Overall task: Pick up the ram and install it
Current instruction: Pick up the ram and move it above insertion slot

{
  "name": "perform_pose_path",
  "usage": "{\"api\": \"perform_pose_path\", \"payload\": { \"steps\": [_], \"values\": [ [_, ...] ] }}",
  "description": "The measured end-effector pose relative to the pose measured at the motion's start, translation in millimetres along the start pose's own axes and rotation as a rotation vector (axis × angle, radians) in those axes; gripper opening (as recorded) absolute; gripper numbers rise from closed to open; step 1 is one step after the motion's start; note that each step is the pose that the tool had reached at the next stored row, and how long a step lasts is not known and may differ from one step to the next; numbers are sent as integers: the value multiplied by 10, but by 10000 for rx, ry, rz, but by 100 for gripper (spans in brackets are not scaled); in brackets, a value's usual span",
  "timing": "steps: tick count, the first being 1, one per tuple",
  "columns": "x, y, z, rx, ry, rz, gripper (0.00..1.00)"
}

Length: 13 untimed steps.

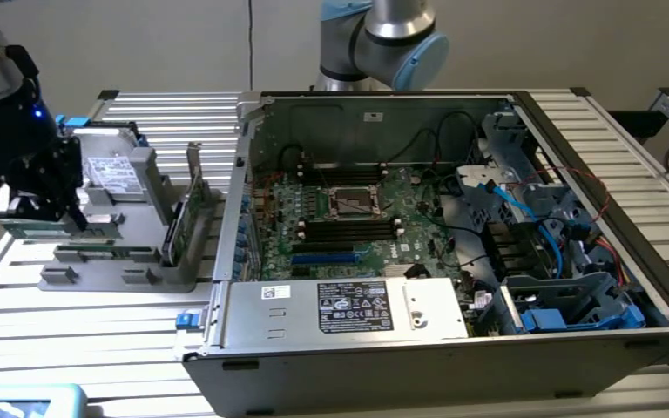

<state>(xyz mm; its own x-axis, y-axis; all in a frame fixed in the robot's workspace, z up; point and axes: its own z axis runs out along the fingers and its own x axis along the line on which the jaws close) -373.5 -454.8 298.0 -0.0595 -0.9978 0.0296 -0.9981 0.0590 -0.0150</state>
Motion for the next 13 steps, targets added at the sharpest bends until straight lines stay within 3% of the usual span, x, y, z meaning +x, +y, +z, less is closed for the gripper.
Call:
{"api": "perform_pose_path", "payload": {
  "steps": [7, 13],
  "values": [
    [22, -100, -314, -11, 2, 2, 12],
    [34, -277, -585, -14, 0, 2, 12]
  ]
}}
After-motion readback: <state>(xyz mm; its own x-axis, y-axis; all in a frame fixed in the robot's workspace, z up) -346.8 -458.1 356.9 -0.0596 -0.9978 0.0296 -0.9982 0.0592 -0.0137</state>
